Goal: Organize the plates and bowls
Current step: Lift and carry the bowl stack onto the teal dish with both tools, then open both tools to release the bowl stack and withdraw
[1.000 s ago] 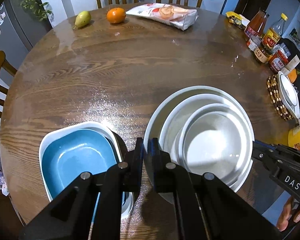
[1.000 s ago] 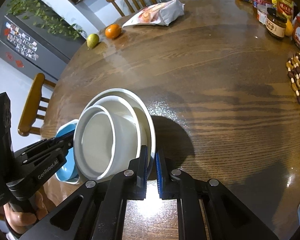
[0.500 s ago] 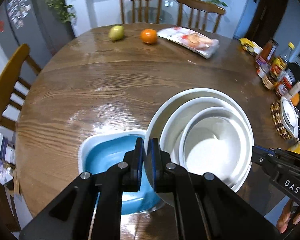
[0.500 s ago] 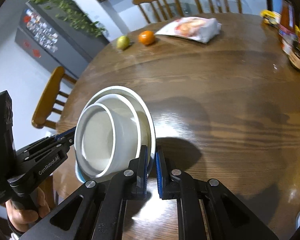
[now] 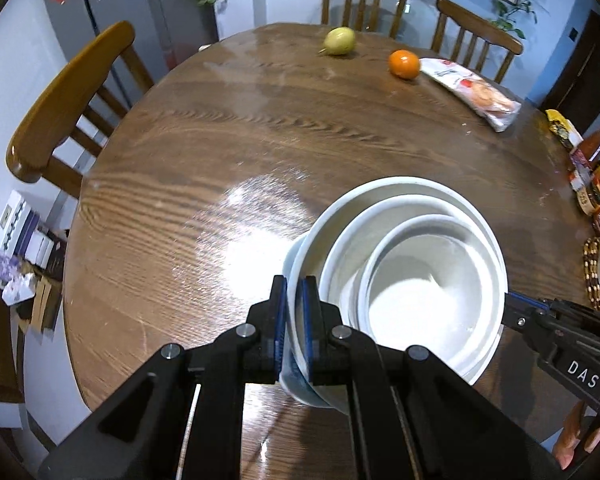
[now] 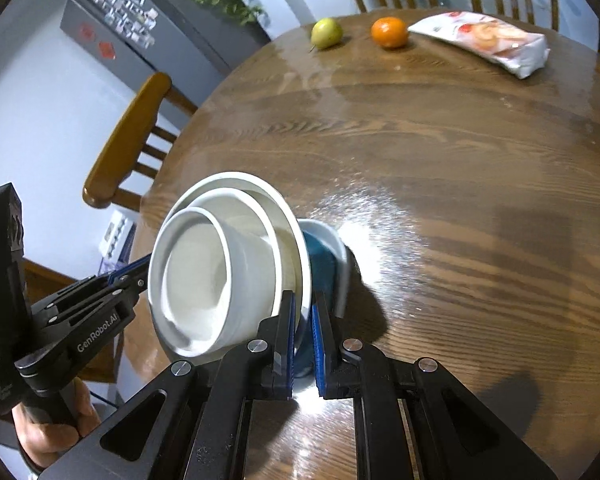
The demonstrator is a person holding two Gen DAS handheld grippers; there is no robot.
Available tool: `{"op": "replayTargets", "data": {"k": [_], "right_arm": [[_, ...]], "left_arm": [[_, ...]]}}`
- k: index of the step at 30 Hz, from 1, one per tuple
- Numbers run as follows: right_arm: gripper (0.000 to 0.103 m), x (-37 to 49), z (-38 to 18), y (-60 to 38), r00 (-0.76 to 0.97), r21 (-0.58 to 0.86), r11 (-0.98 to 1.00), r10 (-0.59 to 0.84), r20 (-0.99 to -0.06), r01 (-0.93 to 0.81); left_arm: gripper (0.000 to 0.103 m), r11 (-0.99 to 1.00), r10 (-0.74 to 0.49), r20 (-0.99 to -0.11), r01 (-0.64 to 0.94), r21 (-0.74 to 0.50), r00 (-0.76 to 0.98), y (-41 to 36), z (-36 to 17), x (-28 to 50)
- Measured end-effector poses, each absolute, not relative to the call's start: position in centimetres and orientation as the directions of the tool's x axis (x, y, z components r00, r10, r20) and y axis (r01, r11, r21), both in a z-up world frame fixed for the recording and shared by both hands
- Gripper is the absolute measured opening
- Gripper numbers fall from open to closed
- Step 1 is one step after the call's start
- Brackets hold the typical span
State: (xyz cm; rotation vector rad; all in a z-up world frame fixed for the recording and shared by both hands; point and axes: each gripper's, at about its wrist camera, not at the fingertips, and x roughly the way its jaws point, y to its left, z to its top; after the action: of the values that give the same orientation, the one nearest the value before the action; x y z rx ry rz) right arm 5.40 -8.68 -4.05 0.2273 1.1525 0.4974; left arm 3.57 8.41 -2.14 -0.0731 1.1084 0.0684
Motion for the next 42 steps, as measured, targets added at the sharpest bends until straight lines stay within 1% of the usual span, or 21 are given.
{"op": "replayTargets", "data": {"k": [10, 17, 20, 22, 24, 25, 27, 29, 31, 32, 33, 36, 37, 38, 39, 40, 41, 42], "right_arm": [[0.012, 6.5, -5.6, -7.1, 0.265, 0.394, 0.891, 0.446, -0.855, -0.227], [0.012, 6.9, -5.7, -6.9, 0.268, 0.400, 0.894, 0.443, -0.855, -0.202], [0.012, 7.2, -5.7, -7.2, 0.279, 0.405, 0.895, 0.443, -0.852, -0.185], [0.012, 7.3, -5.6, -7.7, 0.292, 0.402, 0.899, 0.436, -0.851, -0.171], [0.012, 7.2, -5.5, -8.0, 0.300, 0.399, 0.902, 0.431, -0.851, -0.165], [0.012, 7.2, -5.4, -8.2, 0.307, 0.395, 0.904, 0.426, -0.851, -0.160], [0.012, 7.2, -5.1, -8.4, 0.327, 0.376, 0.914, 0.406, -0.853, -0.155], [0.012, 7.2, -4.7, -8.7, 0.345, 0.361, 0.919, 0.393, -0.852, -0.156], [0.014, 7.2, -4.3, -8.8, 0.358, 0.352, 0.922, 0.388, -0.849, -0.163], [0.016, 7.0, -4.0, -8.8, 0.367, 0.351, 0.921, 0.390, -0.845, -0.172], [0.016, 6.9, -3.7, -8.8, 0.376, 0.343, 0.922, 0.386, -0.842, -0.178], [0.019, 6.3, -2.6, -8.8, 0.410, 0.316, 0.928, 0.372, -0.833, -0.200], [0.023, 6.0, -2.3, -8.7, 0.417, 0.312, 0.926, 0.374, -0.828, -0.212], [0.032, 5.7, -2.0, -8.6, 0.421, 0.308, 0.925, 0.377, -0.825, -0.224], [0.038, 5.2, -1.7, -8.4, 0.427, 0.302, 0.922, 0.382, -0.820, -0.244], [0.049, 4.8, -1.4, -8.3, 0.431, 0.297, 0.919, 0.385, -0.816, -0.259], [0.059, 4.3, -1.1, -8.1, 0.439, 0.288, 0.916, 0.388, -0.810, -0.279], [0.063, 3.8, -0.8, -8.0, 0.446, 0.278, 0.914, 0.389, -0.806, -0.295]], "left_arm": [[0.003, 0.996, -0.007, -0.921, -0.080, -0.041, 0.389, 9.7, -4.4, 4.7], [0.003, 0.996, -0.017, -0.919, -0.071, -0.049, 0.393, 9.8, -4.5, 5.2], [0.008, 0.996, -0.013, -0.915, -0.080, -0.050, 0.404, 9.9, -4.4, 5.2], [0.014, 0.996, -0.010, -0.911, -0.080, -0.047, 0.412, 9.9, -4.4, 5.2], [0.028, 0.996, 0.009, -0.906, -0.087, -0.031, 0.423, 9.9, -4.2, 5.1], [0.032, 0.995, 0.016, -0.903, -0.094, -0.027, 0.429, 10.0, -4.1, 5.0], [0.048, 0.994, 0.023, -0.899, -0.106, -0.026, 0.437, 10.3, -3.9, 4.9], [0.054, 0.992, 0.029, -0.895, -0.119, -0.027, 0.444, 10.6, -3.8, 4.8], [0.054, 0.991, 0.037, -0.889, -0.130, -0.025, 0.457, 10.9, -3.4, 4.4], [0.058, 0.991, 0.039, -0.886, -0.132, -0.025, 0.462, 11.0, -3.2, 4.3], [0.066, 0.991, 0.033, -0.882, -0.133, -0.034, 0.471, 11.1, -2.9, 4.1], [0.075, 0.990, 0.045, -0.861, -0.138, -0.029, 0.507, 11.1, -1.6, 3.4], [0.077, 0.990, 0.050, -0.853, -0.138, -0.025, 0.519, 11.0, -1.1, 3.0], [0.080, 0.990, 0.050, -0.848, -0.137, -0.026, 0.528, 11.0, -0.8, 2.8], [0.083, 0.990, 0.047, -0.841, -0.135, -0.031, 0.539, 10.9, -0.3, 2.4], [0.085, 0.991, 0.049, -0.833, -0.133, -0.030, 0.551, 10.8, 0.1, 2.0], [0.090, 0.991, 0.054, -0.828, -0.134, -0.026, 0.558, 10.7, 0.4, 1.7], [0.095, 0.991, 0.059, -0.822, -0.134, -0.022, 0.567, 10.6, 0.7, 1.3]]}}
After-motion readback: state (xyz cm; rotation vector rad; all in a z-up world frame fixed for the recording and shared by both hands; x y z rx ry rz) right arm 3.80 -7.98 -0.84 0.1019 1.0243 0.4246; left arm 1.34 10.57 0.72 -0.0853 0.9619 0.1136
